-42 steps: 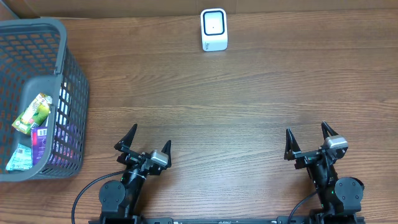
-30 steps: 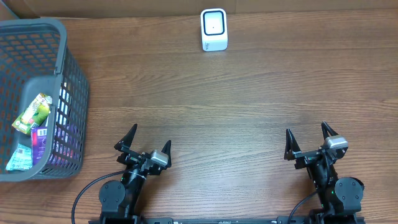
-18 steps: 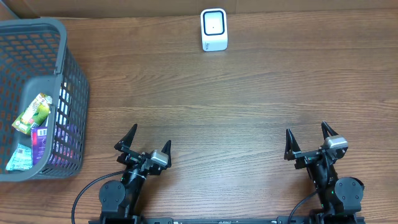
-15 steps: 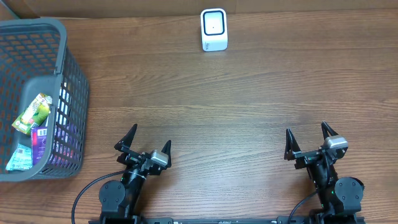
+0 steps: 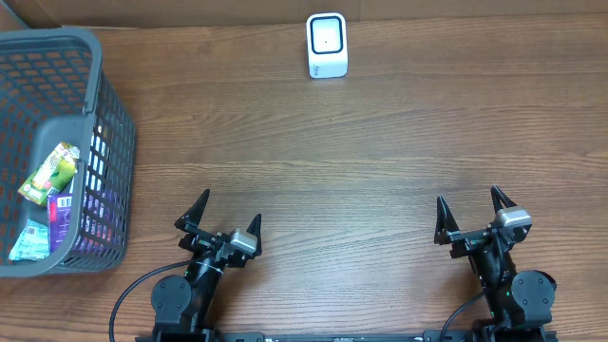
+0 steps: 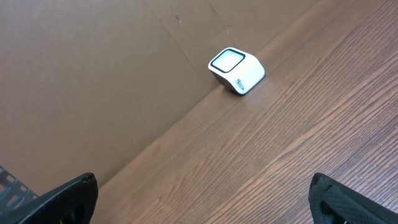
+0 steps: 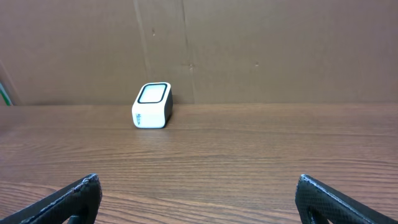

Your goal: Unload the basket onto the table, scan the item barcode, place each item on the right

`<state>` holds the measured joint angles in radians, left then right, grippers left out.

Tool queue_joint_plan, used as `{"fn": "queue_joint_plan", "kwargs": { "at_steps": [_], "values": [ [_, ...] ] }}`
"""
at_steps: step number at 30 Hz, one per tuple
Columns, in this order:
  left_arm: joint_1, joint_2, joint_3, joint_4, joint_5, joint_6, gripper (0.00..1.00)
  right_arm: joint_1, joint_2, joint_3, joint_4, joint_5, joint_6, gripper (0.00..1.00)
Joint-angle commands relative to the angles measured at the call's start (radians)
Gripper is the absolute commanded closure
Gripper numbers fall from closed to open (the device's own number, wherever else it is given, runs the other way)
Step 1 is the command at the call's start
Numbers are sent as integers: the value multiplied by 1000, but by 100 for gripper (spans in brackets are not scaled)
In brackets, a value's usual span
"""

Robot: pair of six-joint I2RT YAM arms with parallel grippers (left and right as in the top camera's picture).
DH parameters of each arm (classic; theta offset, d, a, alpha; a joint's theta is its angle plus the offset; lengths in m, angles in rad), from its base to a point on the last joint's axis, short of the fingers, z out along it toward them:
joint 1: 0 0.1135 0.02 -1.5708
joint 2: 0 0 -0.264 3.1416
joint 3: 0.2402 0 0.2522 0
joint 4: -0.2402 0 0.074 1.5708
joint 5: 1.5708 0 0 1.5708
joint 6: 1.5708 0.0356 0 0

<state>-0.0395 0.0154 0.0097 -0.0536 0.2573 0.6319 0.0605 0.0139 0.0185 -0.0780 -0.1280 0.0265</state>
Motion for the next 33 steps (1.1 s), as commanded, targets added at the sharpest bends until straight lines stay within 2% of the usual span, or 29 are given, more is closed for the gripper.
{"fn": "queue_joint_plan", "kwargs": {
  "at_steps": [1, 27, 33],
  "values": [
    [-4, -11, -5, 1, -5, 12, 0, 2, -11, -10, 5, -5, 6, 0],
    [-4, -11, -5, 4, -28, 23, 0, 2, -11, -10, 5, 22, 2, 0],
    [-4, -11, -5, -1, -31, -79, 0, 2, -11, -10, 3, 22, 2, 0]
  ]
}}
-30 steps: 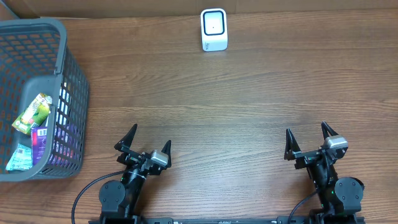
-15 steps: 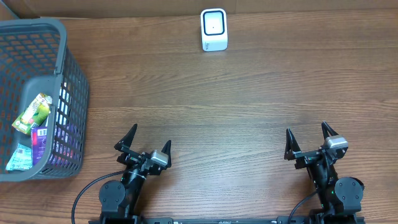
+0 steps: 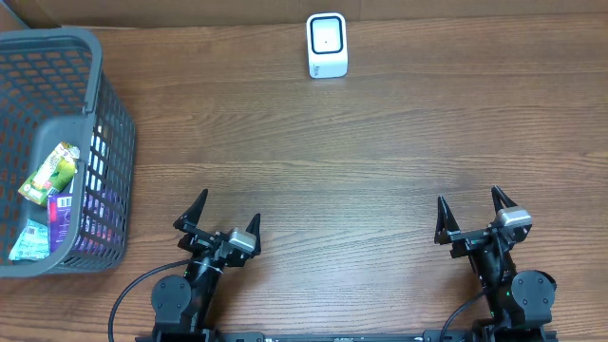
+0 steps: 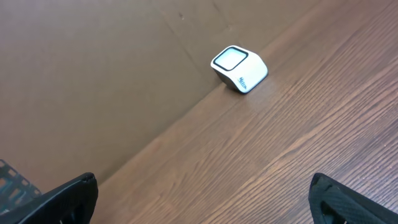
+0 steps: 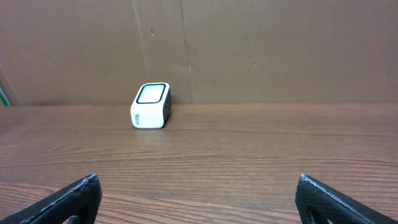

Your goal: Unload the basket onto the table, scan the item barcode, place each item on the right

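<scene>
A white barcode scanner (image 3: 327, 45) with a dark-rimmed window stands at the table's far edge against the cardboard wall; it also shows in the left wrist view (image 4: 240, 69) and the right wrist view (image 5: 152, 105). Packaged items (image 3: 49, 174) lie inside the grey basket (image 3: 95, 57) at the left. My left gripper (image 3: 218, 220) sits open at the near edge, left of centre, nothing between its fingers. My right gripper (image 3: 470, 215) sits open at the near right, also holding nothing.
A cardboard wall (image 5: 249, 50) runs along the back of the wooden table (image 3: 380, 142). The tall mesh basket takes up the left edge. Both arm bases stand at the near edge.
The left wrist view has shifted slightly, the scanner sitting a touch further right in it. Both grippers remain open at the near edge. Nothing on the table has moved.
</scene>
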`<state>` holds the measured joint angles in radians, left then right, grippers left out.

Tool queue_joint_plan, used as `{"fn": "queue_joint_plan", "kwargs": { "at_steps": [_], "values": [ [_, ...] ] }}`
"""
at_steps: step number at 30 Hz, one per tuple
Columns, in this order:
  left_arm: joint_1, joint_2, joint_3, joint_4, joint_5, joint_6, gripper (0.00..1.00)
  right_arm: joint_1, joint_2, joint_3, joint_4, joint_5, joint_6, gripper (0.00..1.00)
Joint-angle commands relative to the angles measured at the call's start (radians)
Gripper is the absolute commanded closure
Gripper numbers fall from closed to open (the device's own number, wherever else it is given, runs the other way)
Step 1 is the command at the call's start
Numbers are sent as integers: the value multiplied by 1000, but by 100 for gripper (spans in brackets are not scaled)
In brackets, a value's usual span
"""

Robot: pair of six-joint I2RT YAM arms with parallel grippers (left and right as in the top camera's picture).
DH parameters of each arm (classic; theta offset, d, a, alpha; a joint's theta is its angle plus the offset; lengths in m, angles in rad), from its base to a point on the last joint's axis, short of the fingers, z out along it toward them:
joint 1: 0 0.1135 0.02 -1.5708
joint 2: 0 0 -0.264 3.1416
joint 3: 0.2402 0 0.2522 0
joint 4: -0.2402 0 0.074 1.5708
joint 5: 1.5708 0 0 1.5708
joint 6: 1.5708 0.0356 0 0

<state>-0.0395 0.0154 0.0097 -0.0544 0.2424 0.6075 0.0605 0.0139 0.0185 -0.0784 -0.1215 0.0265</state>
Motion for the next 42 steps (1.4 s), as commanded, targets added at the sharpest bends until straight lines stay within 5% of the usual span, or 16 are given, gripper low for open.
{"fn": "queue_joint_plan", "kwargs": {
  "at_steps": [1, 12, 22, 29, 42],
  "values": [
    [-4, -11, -5, 0, -34, -92, 0, 2, -11, -10, 2, 15, 3, 0],
    [-4, -1, 17, 6, -126, -378, 0, 2, 81, -8, 2, 9, 41, 0],
    [-4, 233, 227, -50, -41, -414, 0, 1, 146, 147, -48, -68, 52, 0],
    [-4, 559, 560, -182, 38, -414, 0, 1, 272, 377, -194, -73, 51, 0],
    [-4, 1181, 1499, -812, 197, -414, 0, 1, 756, 988, -640, -98, 47, 0]
  ]
}}
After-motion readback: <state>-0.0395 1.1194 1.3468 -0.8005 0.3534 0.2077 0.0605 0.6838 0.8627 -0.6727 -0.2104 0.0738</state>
